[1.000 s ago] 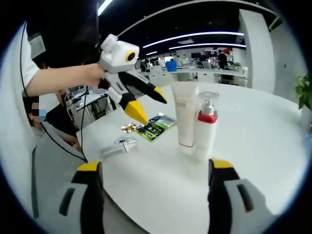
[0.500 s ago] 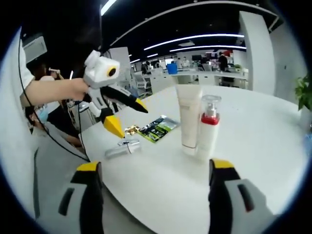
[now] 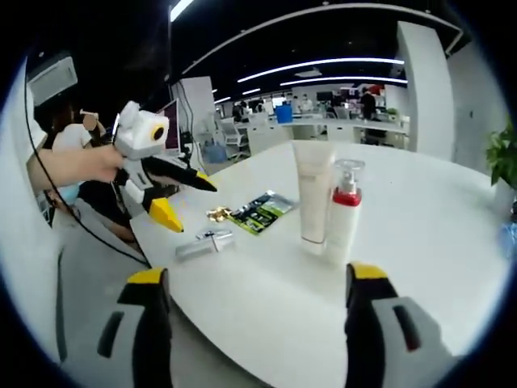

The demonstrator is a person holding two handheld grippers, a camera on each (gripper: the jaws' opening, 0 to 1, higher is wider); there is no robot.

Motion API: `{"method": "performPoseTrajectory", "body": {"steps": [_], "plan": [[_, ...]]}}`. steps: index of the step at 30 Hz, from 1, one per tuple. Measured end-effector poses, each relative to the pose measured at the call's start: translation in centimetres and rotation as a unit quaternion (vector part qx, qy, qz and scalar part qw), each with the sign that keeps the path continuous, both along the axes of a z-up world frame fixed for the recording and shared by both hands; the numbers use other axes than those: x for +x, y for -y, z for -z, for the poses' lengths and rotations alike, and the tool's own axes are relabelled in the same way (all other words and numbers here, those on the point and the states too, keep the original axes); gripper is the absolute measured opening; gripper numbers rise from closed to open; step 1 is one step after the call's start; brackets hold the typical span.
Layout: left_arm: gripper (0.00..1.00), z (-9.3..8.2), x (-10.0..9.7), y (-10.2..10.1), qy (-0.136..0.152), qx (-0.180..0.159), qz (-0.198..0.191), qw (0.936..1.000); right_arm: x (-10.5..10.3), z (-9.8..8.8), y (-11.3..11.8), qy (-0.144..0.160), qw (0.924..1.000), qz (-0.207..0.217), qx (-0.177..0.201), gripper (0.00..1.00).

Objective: Arrange the skincare products in the storage area until every visible bottle or jar stands upright without overlapping.

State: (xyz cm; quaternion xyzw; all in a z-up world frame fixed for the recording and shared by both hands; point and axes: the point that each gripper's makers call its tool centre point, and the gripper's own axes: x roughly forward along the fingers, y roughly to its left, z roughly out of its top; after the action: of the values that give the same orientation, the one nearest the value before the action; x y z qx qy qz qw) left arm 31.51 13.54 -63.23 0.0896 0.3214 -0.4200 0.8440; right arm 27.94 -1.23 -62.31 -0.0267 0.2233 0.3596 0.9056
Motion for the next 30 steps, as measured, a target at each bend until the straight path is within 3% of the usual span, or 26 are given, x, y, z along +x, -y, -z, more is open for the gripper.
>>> {"method": "performPoseTrajectory", "body": {"steps": [16,30], "plan": [[0.91,1.2,-4.6,-3.3,-0.010,-0.022,-0.097,0.9950,-1.3,-0.4,-0.6,-0.003,0.9999,-0.010,0.002,0.91],[0.92,1.0,-6.8,-5.1,-0.014,-0.035,-0.153,0.9876,-1.6,0.2,-0.6,-0.001,0.9998,-0.018,-0.008,0.91]]}}
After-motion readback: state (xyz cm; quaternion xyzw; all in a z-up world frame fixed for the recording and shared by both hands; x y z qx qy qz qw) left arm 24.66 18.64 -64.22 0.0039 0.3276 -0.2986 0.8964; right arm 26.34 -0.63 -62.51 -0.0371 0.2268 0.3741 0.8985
